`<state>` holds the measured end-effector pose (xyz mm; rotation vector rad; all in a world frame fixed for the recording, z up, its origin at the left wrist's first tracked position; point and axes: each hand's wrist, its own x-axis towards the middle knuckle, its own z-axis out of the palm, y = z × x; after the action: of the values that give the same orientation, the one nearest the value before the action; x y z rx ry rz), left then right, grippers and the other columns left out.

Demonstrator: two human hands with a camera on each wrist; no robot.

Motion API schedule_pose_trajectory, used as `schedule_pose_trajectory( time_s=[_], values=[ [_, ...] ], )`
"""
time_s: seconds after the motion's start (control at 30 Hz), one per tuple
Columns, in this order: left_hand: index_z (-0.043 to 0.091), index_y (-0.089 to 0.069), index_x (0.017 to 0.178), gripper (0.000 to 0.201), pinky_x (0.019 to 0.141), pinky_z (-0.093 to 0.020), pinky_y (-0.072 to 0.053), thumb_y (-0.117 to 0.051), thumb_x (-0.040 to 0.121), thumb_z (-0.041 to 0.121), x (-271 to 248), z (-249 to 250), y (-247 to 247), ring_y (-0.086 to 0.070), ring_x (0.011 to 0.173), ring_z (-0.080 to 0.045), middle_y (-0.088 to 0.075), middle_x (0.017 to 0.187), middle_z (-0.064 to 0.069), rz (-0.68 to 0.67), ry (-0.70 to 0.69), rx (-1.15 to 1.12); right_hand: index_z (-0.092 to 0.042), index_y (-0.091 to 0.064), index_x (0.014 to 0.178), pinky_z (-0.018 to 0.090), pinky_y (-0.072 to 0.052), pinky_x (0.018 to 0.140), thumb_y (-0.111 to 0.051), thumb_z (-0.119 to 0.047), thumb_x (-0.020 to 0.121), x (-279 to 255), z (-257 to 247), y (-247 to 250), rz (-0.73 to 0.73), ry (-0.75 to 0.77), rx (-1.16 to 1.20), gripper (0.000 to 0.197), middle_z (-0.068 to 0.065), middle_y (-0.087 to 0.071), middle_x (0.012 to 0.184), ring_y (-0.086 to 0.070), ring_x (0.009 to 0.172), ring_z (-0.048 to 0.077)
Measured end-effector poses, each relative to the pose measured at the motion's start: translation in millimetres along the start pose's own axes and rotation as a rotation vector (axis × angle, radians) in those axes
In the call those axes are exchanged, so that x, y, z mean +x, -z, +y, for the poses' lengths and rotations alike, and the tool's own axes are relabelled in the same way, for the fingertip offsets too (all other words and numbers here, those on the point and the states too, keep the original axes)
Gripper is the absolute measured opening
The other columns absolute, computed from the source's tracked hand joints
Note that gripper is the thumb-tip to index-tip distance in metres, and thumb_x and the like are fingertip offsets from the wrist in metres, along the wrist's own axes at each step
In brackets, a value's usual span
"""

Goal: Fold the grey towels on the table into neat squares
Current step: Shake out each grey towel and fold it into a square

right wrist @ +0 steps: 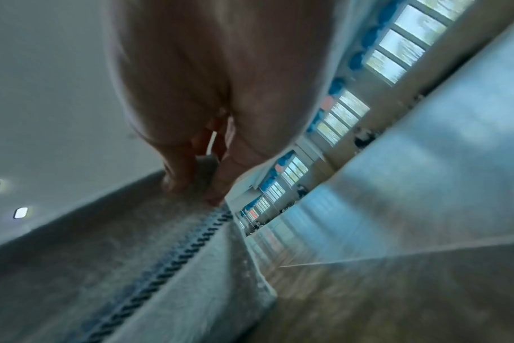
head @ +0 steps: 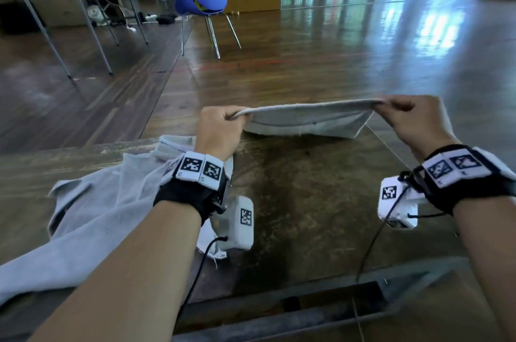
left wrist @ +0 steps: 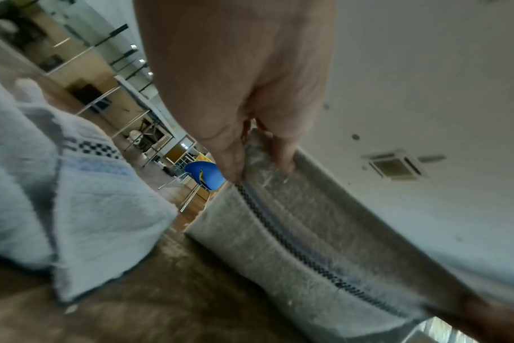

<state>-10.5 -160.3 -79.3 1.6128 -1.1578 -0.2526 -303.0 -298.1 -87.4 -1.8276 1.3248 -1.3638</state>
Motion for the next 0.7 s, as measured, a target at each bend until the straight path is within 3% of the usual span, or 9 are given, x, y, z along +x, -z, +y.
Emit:
schedule_pose_trajectory(
  time_s=[0.07, 0.17, 0.3, 0.33, 0.37, 0.4, 0.47, 0.6, 0.7],
  values=[
    [0.013, -0.078, 0.105, 0.017, 0.069, -0.01, -0.049, -0.067, 0.091, 0.013, -11.2, 0.8, 0.6, -0.066, 0.082, -0.004, -0.075, 0.09, 0.005, 0.016, -0.076, 0.01, -0.024, -0.076, 0.11, 0.011, -0.053, 0.08, -0.076, -0.026, 0.089, -10.5, -6.7, 9.6, 0.033, 0.144, 0.066, 0.021, -0.002, -0.074, 0.105, -0.069, 0.089, -0.008],
    [0.008, -0.078, 0.105, 0.018, 0.076, -0.017, -0.051, -0.068, 0.089, 0.01, -25.6, 9.9, 4.0, -0.065, 0.083, -0.008, -0.074, 0.095, 0.001, 0.089, -0.184, -0.028, -0.015, -0.073, 0.114, 0.007, -0.05, 0.087, -0.072, -0.015, 0.092, -18.4, -29.0, 23.9, 0.114, 0.321, 0.143, 0.023, -0.005, -0.069, 0.118, -0.066, 0.103, -0.01],
    [0.006, -0.079, 0.09, 0.019, 0.062, -0.031, -0.042, -0.067, 0.092, 0.021, -37.3, 13.7, 20.5, -0.05, 0.066, -0.013, -0.063, 0.072, -0.005, -0.111, -0.14, 0.232, -0.024, -0.073, 0.112, -0.002, -0.043, 0.061, -0.076, -0.026, 0.089, -42.0, -32.3, 44.1, -0.046, 0.22, -0.072, 0.024, -0.01, -0.073, 0.096, -0.061, 0.071, -0.022],
    [0.001, -0.077, 0.085, 0.023, 0.061, -0.03, -0.036, -0.067, 0.093, 0.02, -43.0, 12.6, 25.7, -0.043, 0.065, -0.016, -0.054, 0.066, -0.009, -0.207, -0.096, 0.311, -0.022, -0.075, 0.11, 0.0, -0.044, 0.064, -0.077, -0.025, 0.088, -54.6, -25.2, 49.8, -0.097, 0.194, -0.125, 0.023, -0.009, -0.074, 0.094, -0.063, 0.072, -0.017],
    [-0.007, -0.056, 0.066, 0.037, 0.059, -0.025, -0.032, -0.066, 0.093, 0.016, -48.8, 10.5, 29.9, -0.037, 0.062, -0.017, -0.045, 0.062, -0.011, -0.281, -0.064, 0.372, -0.019, -0.077, 0.108, 0.006, -0.05, 0.073, -0.078, -0.02, 0.087, -68.5, -17.3, 56.5, -0.142, 0.175, -0.166, 0.021, -0.004, -0.076, 0.096, -0.067, 0.079, -0.009],
    [0.008, -0.051, 0.058, 0.038, 0.055, -0.019, -0.03, -0.065, 0.093, 0.013, -56.3, 10.6, 34.5, -0.034, 0.057, -0.018, -0.039, 0.057, -0.01, -0.337, -0.041, 0.427, -0.017, -0.079, 0.106, 0.018, -0.055, 0.083, -0.077, -0.014, 0.087, -82.2, -11.0, 63.7, -0.191, 0.163, -0.213, 0.019, 0.0, -0.077, 0.097, -0.071, 0.086, 0.002],
    [0.013, -0.047, 0.056, 0.041, 0.047, -0.017, -0.026, -0.065, 0.092, 0.01, -72.4, 14.1, 44.1, -0.032, 0.05, -0.016, -0.038, 0.051, -0.005, -0.421, -0.019, 0.483, -0.018, -0.08, 0.103, 0.033, -0.056, 0.093, -0.074, -0.006, 0.087, -107.3, -2.5, 75.5, -0.27, 0.167, -0.314, 0.021, 0.002, -0.078, 0.097, -0.073, 0.093, 0.015],
    [0.016, -0.059, 0.072, 0.021, 0.056, -0.022, -0.032, -0.069, 0.091, 0.019, -100.3, 20.2, 59.8, -0.041, 0.059, -0.015, -0.046, 0.065, -0.005, -0.522, -0.059, 0.42, -0.022, -0.081, 0.094, 0.036, -0.057, 0.086, -0.072, -0.009, 0.087, -137.2, -2.7, 97.5, -0.231, 0.202, -0.327, 0.018, -0.003, -0.078, 0.087, -0.073, 0.087, 0.015],
    [0.008, -0.061, 0.064, 0.032, 0.046, -0.012, -0.031, -0.071, 0.091, 0.023, -116.8, 19.2, 70.4, -0.034, 0.04, 0.001, -0.039, 0.047, 0.009, -0.537, -0.079, 0.351, -0.03, -0.079, 0.091, 0.032, -0.057, 0.083, -0.073, -0.009, 0.087, -151.8, -5.9, 112.2, -0.2, 0.182, -0.231, 0.022, -0.011, -0.076, 0.087, -0.072, 0.085, 0.008]
  ],
)
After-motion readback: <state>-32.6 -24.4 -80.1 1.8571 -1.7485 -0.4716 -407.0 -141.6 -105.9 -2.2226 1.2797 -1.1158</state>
